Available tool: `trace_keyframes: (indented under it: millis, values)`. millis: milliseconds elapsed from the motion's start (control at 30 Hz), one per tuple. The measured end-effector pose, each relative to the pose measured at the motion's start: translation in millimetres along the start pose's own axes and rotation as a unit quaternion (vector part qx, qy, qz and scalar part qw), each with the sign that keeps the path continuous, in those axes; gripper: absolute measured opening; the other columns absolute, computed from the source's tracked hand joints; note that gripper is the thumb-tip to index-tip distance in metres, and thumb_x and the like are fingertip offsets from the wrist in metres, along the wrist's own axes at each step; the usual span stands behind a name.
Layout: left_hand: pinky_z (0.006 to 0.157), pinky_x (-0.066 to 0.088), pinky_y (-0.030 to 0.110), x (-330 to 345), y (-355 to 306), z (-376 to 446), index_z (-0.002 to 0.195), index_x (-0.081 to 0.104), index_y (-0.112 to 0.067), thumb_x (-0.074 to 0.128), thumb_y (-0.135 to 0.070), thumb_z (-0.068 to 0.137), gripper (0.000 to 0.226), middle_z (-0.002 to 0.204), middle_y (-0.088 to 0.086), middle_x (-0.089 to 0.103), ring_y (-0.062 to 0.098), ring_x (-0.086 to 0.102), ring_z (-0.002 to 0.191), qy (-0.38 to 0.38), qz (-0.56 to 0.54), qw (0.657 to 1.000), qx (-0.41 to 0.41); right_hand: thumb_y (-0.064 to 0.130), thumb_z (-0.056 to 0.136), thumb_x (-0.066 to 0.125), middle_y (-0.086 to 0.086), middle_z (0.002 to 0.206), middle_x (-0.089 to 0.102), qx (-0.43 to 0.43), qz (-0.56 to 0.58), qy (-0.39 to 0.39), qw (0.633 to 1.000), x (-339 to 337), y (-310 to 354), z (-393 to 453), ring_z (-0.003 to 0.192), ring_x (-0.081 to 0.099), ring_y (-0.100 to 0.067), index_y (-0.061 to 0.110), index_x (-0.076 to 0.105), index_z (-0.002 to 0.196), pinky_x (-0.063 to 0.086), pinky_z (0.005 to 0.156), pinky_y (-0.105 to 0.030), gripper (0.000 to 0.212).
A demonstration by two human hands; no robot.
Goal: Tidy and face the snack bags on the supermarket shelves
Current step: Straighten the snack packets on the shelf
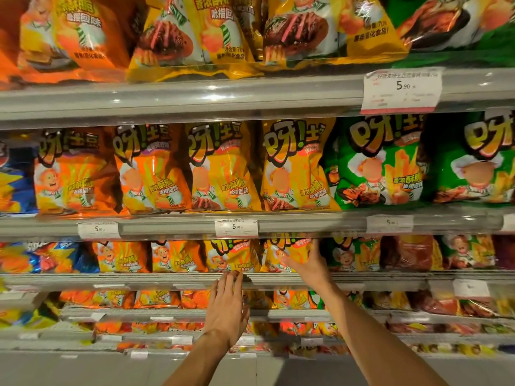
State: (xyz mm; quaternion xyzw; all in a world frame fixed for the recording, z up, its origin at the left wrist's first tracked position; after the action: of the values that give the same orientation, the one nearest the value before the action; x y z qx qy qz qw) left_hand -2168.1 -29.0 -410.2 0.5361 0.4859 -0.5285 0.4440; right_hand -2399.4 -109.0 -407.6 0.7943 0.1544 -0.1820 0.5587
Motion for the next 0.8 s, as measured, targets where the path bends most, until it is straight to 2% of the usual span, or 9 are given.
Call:
trace_keyframes:
  millis: [167,267,367,467,600,700,767,800]
  values:
    - [0.125,0.005,0.041,-3.7,-7.8,1.9,0.159,0.0,-0.014,0.039,-0.049,0.1,0.078,0.165,0.008,0.006,0.028,0.002,0.153,0.0,-0.003,1.0,-0.017,0.064,0.073,0.08,-0.011,0.151,0.048,-0.02,-0.043,-0.005,0.999,-7.4,1.7,-5.3,0.135,0.049,-0.032,0.011,0.022,0.154,0.047,0.107,-0.044,0.112]
    - [0.125,0.011,0.041,-2.7,-18.6,0.3,0.158,0.004,-0.011,0.04,-0.05,0.099,0.079,0.163,0.012,0.01,0.032,0.007,0.151,0.001,-0.006,0.999,-0.039,0.06,0.08,0.077,-0.009,0.16,0.037,-0.05,-0.071,-0.012,0.996,-12.5,0.1,-19.4,0.145,0.038,-0.029,0.011,0.018,0.16,0.039,0.115,-0.043,0.111]
    - [0.122,0.022,0.041,-5.5,-42.3,-2.3,0.153,0.027,-0.008,0.048,-0.046,0.097,0.071,0.156,0.016,0.024,0.033,0.02,0.146,-0.028,-0.037,0.998,-0.036,0.053,0.086,0.075,-0.001,0.163,0.032,-0.075,-0.057,-0.026,0.995,-23.7,-11.1,-36.9,0.15,0.03,-0.024,0.018,0.021,0.162,0.031,0.12,-0.039,0.099]
    - [0.113,0.037,0.038,-11.9,-81.1,-1.8,0.137,0.051,-0.01,0.056,-0.04,0.093,0.054,0.14,0.013,0.043,0.031,0.038,0.132,-0.088,-0.081,0.993,-0.009,0.044,0.091,0.072,0.006,0.156,0.043,-0.094,-0.028,-0.025,0.995,-44.5,-32.1,-48.6,0.145,0.038,-0.017,0.021,0.036,0.157,0.035,0.119,-0.037,0.078]
    - [0.101,0.043,0.033,-13.5,-149.7,8.2,0.129,0.057,-0.011,0.055,-0.03,0.095,0.04,0.129,0.007,0.05,0.026,0.048,0.12,-0.115,-0.173,0.978,0.014,0.029,0.093,0.073,0.007,0.135,0.062,-0.089,0.029,-0.037,0.995,-101.0,-71.0,-53.0,0.125,0.059,-0.013,0.016,0.061,0.137,0.048,0.107,-0.03,0.047]
    - [0.105,0.043,0.035,-10.6,-212.7,18.8,0.132,0.057,-0.009,0.056,-0.025,0.095,0.04,0.135,0.009,0.051,0.028,0.051,0.126,-0.107,-0.218,0.97,0.03,0.016,0.093,0.072,0.001,0.119,0.069,-0.058,0.089,-0.065,0.992,-163.3,-110.0,-53.9,0.113,0.065,-0.019,0.012,0.067,0.121,0.05,0.088,-0.013,0.028]
    - [0.103,0.044,0.035,-11.9,-255.1,24.7,0.128,0.06,-0.009,0.059,-0.022,0.093,0.037,0.129,0.01,0.053,0.029,0.053,0.121,-0.114,-0.246,0.962,0.041,0.007,0.093,0.072,0.001,0.101,0.07,-0.053,0.102,-0.091,0.989,-210.2,-133.8,-55.0,0.107,0.067,-0.029,0.017,0.067,0.108,0.049,0.077,-0.01,0.019]
    - [0.104,0.044,0.035,-13.4,-275.4,27.2,0.127,0.06,-0.01,0.06,-0.021,0.093,0.036,0.129,0.009,0.053,0.028,0.052,0.121,-0.117,-0.257,0.958,0.043,0.007,0.093,0.071,0.001,0.098,0.068,-0.053,0.09,-0.102,0.989,-234.2,-144.2,-55.0,0.106,0.068,-0.031,0.015,0.067,0.108,0.049,0.077,-0.012,0.017]
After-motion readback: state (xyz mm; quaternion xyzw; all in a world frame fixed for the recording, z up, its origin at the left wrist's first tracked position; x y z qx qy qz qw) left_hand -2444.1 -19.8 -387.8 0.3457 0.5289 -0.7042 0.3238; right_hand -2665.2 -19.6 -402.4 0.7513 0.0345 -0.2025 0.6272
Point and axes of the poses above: each hand's wrist, its own z-axis towards the middle knuckle, its own x-axis out of the palm, y = z × x, the point moved 7 cm from there along z, towards the middle knuckle
